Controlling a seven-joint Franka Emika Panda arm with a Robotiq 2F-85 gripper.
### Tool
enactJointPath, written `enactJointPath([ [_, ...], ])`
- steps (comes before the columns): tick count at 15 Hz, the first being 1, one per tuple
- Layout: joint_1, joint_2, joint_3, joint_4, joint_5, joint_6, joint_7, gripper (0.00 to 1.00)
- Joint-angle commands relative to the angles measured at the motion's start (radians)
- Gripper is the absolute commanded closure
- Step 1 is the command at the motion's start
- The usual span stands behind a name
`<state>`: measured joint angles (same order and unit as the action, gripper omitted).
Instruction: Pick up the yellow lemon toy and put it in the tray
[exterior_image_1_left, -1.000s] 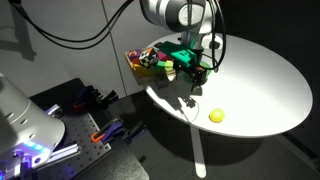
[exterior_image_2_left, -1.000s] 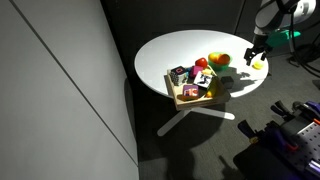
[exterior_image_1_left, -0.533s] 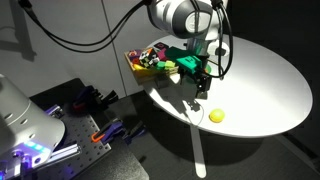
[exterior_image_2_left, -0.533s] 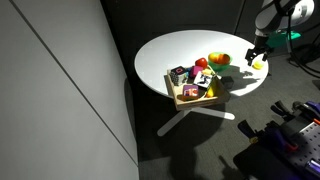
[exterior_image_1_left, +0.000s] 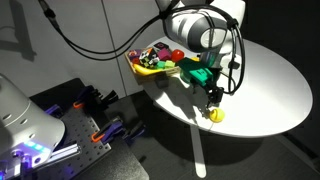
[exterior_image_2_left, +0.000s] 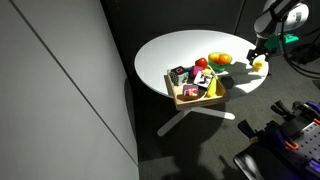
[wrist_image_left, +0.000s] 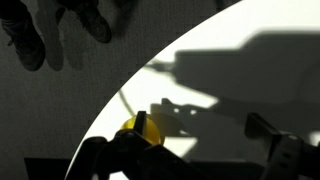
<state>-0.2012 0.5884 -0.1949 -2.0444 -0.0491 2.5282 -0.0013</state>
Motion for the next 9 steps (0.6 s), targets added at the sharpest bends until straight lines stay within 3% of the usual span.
enactJointPath([
  [1, -0.009, 0.075, -0.016, 0.084, 0.018, 0.01, 0.061, 0.0],
  [9, -0.019, 0.167, -0.051, 0.182, 0.048, 0.03, 0.143, 0.0],
])
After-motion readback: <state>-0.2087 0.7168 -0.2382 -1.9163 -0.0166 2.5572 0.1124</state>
